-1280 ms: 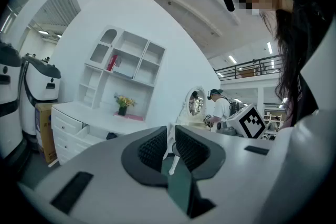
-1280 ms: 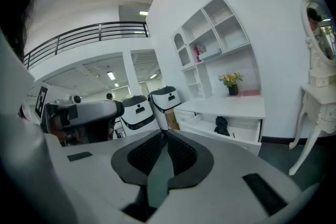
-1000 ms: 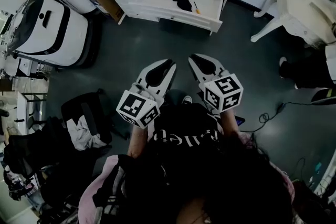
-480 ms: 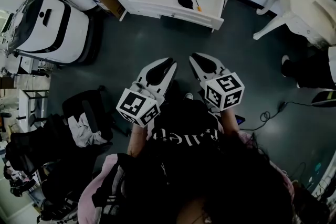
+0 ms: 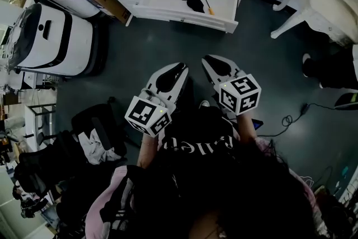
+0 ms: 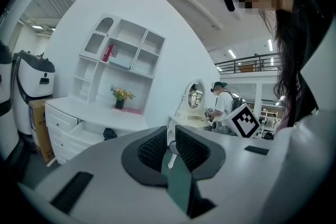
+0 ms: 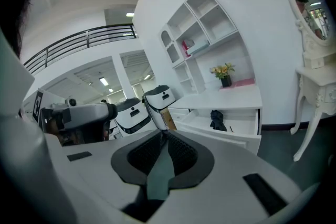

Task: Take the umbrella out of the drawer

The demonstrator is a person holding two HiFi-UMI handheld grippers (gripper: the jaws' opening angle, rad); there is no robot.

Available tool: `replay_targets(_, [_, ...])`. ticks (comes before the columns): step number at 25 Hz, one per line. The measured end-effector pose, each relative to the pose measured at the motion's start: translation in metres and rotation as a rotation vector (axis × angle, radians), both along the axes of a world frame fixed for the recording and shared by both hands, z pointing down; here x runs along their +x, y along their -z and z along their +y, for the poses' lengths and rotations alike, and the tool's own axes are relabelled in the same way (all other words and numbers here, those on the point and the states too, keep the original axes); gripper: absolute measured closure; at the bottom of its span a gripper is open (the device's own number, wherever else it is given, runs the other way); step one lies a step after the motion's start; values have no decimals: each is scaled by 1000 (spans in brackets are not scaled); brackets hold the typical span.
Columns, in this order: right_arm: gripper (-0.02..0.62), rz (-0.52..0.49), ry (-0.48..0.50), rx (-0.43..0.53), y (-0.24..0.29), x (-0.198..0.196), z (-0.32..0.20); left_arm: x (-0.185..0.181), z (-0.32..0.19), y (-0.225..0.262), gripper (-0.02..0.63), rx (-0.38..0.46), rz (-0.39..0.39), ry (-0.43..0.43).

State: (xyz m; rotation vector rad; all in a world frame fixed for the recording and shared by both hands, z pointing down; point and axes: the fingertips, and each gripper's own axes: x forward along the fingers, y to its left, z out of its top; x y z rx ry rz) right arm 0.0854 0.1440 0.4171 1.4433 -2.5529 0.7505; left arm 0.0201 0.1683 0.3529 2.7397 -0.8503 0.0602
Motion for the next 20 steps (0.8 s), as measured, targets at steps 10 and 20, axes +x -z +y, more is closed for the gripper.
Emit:
replay_targets(10, [528,10,-55,-46,-12,-6,-94,-5,-102,-8,548,-15,6,-68])
replay_targets(20, [528,21,-83,-58,0,-49,-226,-43,-245,3,548,-2,19,-118])
